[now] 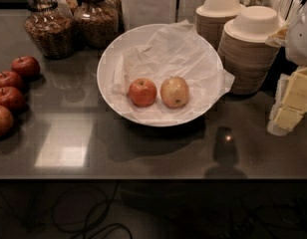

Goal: Pick apple from white bowl

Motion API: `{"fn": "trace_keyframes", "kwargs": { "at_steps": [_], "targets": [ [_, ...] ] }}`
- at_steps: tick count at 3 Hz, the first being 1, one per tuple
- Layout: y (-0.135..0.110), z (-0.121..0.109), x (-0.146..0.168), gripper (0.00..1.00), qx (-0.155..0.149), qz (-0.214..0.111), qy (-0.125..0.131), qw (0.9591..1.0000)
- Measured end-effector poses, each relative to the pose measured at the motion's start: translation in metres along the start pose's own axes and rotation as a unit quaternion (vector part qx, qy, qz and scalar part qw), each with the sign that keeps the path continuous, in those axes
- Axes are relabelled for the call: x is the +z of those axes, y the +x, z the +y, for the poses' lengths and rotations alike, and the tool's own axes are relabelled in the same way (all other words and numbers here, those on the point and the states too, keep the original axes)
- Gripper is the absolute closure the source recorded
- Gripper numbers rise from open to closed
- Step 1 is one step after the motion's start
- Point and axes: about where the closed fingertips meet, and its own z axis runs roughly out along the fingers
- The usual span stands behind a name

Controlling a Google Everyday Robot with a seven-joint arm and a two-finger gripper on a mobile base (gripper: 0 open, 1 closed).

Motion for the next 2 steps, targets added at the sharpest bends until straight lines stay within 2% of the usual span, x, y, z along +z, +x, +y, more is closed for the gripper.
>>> {"fn": "trace_keyframes", "kwargs": {
  "at_steps": [1, 2],
  "targets": [
    [0.0, 0.0, 0.0, 0.0, 0.0, 0.0, 0.0, 1.0],
    [-0.025, -0.007, 0.017, 0.0, -0.012, -0.028, 0.008, 0.9995]
  ]
}}
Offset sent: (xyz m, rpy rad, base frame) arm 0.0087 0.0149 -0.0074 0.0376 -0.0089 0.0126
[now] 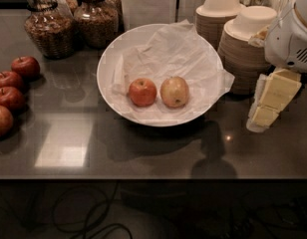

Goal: Pick apple from white bowl

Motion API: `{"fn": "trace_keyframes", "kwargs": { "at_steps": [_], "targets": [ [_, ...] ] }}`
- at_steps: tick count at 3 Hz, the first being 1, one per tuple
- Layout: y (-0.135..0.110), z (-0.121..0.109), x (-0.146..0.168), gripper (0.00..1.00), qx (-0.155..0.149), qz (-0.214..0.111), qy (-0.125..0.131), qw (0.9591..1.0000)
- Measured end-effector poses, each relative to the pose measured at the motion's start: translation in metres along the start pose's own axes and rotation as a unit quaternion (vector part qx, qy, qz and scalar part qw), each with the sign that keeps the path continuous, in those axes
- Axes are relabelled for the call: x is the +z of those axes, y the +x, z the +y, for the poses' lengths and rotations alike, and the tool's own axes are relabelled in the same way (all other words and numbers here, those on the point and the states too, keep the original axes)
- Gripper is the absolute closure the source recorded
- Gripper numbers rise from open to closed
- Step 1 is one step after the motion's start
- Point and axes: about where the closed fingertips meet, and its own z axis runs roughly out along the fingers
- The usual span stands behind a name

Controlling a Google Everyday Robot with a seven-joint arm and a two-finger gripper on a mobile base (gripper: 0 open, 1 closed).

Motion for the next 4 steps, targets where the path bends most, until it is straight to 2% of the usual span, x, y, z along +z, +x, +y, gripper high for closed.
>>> {"fn": "trace_keyframes", "kwargs": {
  "at_steps": [1, 2, 3, 4],
  "targets": [
    [0.0, 0.0, 0.0, 0.0, 0.0, 0.0, 0.0, 1.0],
    [-0.015, -0.002, 0.01, 0.0, 0.004, -0.038, 0.004, 0.9993],
    [-0.057, -0.005, 0.024, 0.0, -0.022, -0.091, 0.004, 0.9956],
    [-0.098, -0.008, 0.036, 0.0, -0.056, -0.131, -0.002, 0.9899]
  ]
}}
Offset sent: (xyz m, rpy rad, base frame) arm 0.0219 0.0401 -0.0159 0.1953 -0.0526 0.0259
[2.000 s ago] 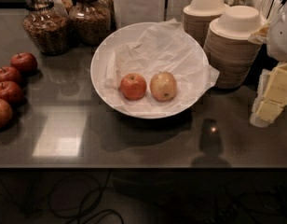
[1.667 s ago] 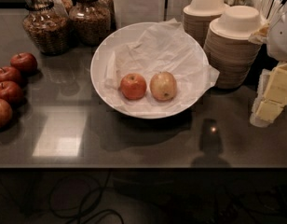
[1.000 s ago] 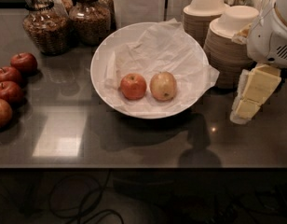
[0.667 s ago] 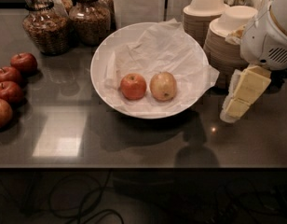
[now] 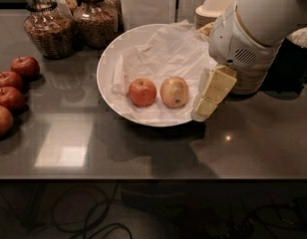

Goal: Pick apple from white bowl

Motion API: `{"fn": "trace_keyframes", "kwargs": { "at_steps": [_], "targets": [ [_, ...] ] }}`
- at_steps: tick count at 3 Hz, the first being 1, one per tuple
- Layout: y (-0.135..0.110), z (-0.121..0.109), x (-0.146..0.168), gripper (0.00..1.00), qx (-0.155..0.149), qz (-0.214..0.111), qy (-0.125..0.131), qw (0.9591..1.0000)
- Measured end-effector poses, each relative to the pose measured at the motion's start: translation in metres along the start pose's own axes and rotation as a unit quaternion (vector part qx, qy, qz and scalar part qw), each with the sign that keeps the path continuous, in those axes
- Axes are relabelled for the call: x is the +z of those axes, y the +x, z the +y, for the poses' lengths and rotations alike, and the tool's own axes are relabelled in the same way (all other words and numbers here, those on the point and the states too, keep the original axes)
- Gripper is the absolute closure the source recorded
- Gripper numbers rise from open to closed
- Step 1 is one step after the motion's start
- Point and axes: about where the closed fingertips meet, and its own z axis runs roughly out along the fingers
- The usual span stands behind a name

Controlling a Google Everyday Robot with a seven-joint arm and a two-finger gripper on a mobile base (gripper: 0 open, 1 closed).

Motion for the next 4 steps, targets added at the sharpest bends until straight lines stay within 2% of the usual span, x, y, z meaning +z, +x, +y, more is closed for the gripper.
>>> {"fn": "trace_keyframes", "kwargs": {
  "at_steps": [1, 2, 3, 4],
  "targets": [
    [-0.022, -0.007, 0.025, 0.02, -0.024, -0.016, -0.015, 0.9995],
    [-0.033, -0.019, 0.049, 0.12, -0.038, -0.026, -0.027, 0.9986],
    [-0.038, -0.032, 0.07, 0.3, -0.047, -0.031, -0.037, 0.9977],
    [-0.043, -0.04, 0.085, 0.31, -0.052, -0.04, -0.05, 0.9966]
  ]
}}
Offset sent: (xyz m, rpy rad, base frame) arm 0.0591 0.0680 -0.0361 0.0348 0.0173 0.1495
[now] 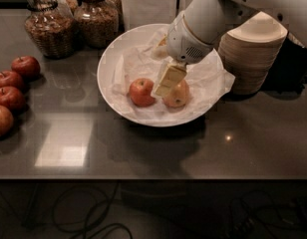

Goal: Pick apple from white bowl

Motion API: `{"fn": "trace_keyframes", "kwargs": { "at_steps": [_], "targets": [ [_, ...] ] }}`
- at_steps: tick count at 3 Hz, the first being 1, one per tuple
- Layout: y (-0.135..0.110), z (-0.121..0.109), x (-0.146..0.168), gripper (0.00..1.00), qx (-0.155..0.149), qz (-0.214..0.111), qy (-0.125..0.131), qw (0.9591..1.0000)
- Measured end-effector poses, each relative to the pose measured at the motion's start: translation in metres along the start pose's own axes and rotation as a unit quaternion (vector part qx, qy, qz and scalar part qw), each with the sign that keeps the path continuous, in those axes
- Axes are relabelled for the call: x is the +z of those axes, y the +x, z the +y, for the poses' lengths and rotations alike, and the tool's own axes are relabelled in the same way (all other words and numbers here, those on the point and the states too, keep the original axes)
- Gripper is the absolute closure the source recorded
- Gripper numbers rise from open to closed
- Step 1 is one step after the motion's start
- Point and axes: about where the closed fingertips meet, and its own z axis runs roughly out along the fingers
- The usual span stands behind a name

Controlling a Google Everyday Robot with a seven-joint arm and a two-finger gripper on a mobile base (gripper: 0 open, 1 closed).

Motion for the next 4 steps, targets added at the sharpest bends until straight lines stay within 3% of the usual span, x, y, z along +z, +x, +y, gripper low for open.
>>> {"fn": "trace_keyframes", "kwargs": {
  "at_steps": [2, 4],
  "targets": [
    [-0.004, 0.001, 0.029, 0.2, -0.004, -0.01, -0.035, 0.9993],
    [-0.011, 0.004, 0.06, 0.21, -0.005, -0.015, -0.071, 0.9974]
  ]
}}
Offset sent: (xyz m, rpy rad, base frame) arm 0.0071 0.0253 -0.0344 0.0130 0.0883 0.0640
